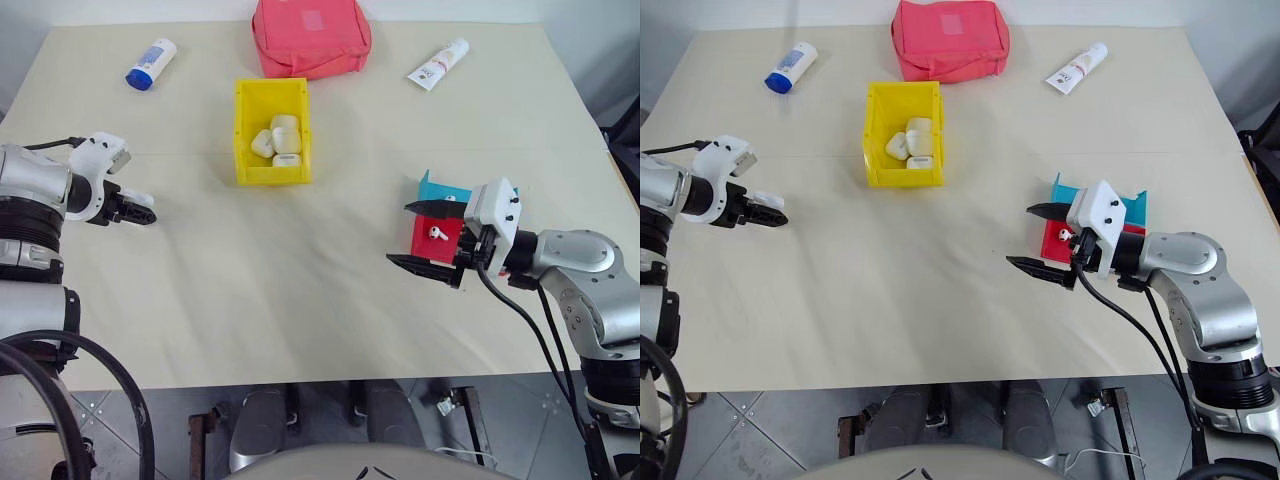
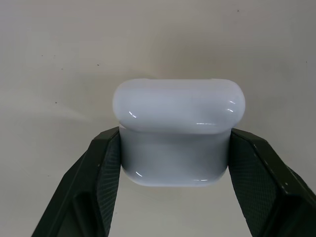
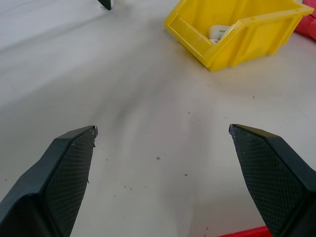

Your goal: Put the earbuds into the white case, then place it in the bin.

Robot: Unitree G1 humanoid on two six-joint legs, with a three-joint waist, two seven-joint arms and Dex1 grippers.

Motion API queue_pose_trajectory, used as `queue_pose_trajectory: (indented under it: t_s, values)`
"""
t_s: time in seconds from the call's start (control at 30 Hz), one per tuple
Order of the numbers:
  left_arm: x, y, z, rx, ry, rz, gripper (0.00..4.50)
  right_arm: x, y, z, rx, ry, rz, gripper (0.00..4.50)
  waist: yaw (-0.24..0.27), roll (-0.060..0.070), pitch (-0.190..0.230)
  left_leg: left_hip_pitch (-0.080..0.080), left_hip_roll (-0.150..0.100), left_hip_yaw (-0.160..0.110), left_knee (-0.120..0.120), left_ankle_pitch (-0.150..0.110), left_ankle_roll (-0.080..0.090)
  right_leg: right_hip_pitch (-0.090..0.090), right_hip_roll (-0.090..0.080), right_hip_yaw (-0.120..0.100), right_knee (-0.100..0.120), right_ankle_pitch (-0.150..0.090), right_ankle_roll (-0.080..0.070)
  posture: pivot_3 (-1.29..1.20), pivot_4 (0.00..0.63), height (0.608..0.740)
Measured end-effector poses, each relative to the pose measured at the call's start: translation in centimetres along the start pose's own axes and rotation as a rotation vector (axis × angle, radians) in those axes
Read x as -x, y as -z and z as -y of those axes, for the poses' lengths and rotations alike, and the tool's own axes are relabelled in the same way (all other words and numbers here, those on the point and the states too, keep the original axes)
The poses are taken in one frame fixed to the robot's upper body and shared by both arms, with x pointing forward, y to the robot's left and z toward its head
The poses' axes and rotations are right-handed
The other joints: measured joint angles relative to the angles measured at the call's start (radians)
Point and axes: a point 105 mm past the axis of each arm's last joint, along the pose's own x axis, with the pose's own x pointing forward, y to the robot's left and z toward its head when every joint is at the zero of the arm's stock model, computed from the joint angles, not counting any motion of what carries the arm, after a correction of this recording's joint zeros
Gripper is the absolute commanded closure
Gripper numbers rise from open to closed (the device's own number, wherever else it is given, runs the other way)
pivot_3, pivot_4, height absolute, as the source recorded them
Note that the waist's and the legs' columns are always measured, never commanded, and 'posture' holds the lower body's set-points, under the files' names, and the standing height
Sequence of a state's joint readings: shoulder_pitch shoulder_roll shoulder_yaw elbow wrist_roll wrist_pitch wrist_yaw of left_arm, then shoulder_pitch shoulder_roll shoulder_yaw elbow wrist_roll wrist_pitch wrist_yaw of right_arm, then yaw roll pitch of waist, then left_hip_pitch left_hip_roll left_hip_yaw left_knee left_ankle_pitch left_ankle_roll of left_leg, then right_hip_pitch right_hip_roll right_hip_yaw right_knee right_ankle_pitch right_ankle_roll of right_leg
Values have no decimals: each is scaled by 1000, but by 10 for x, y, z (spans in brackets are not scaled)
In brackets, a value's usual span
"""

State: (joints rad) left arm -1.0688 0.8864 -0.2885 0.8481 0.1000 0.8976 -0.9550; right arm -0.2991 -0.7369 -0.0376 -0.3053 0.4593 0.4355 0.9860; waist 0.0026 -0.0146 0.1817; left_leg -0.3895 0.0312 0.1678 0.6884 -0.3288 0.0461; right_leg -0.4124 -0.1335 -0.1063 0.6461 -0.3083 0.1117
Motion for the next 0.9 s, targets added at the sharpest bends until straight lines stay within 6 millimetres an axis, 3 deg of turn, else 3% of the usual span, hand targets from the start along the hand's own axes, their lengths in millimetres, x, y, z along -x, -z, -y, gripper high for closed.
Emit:
queue_pose_trajectory:
  t_s: [0.07, 0.17, 0.33, 0.47, 0.5, 0.57, 0.67, 0.77, 0.9]
  values:
    - [-1, -5, 6, -54, 24, 40, 1700, 1, 0, 2, 4, 15, -3, 0, 1, 0, 0, -1, 0, -1, 1, 0, 0, 0, 0, -1, 0, 0, 0, 0, 150, 740]
    - [6, -23, 36, -200, 170, 195, 1700, 4, -2, 6, 14, 38, -3, 0, -3, -2, 1, -4, 1, -4, 3, 0, 0, -1, 0, -2, 0, 0, 0, 0, 150, 740]
    - [48, -79, 95, -400, 400, 613, 1700, 15, -5, 15, 47, 96, -12, 0, 0, -3, 2, -9, 0, -8, 7, -1, 0, -1, 0, -5, -1, 0, 1, 0, 150, 740]
    - [61, -102, 127, -457, 566, 862, 1700, 25, -5, 21, 65, 146, -34, 0, -3, -2, 1, -9, 0, -8, 8, -1, 0, -1, 2, -6, -1, 1, 2, 0, 150, 740]
    - [66, -109, 158, -554, 718, 1009, 1700, 34, 0, 24, 53, 181, -69, 0, 2, -2, 2, -12, 0, -10, 10, -1, 1, -1, 1, -8, -1, 1, 2, 0, 150, 740]
    - [61, -112, 190, -634, 854, 1107, 1700, 45, -3, 24, 65, 223, -104, 0, 16, -2, 1, -13, -1, -10, 11, -1, 2, -1, 1, -8, -2, 2, 3, 0, 150, 740]
    - [49, -115, 221, -672, 970, 1148, 1700, 58, -4, 20, 64, 246, -184, 0, 22, -2, 2, -14, -1, -10, 12, 0, 3, -1, 2, -8, -4, 3, 6, 0, 150, 740]
    - [49, -124, 251, -695, 1069, 1209, 1700, 73, 14, 12, -3, 258, -325, 0, 26, -2, 2, -15, -2, -11, 12, -1, 5, 0, 1, -9, -7, 4, 8, 0, 150, 740]
    - [52, -125, 290, -746, 1177, 1261, 1700, 88, 11, 5, -36, 306, -366, 0, 22, -2, 1, -16, -2, -11, 11, -1, 6, 0, 1, -9, -10, 5, 9, 0, 150, 740]
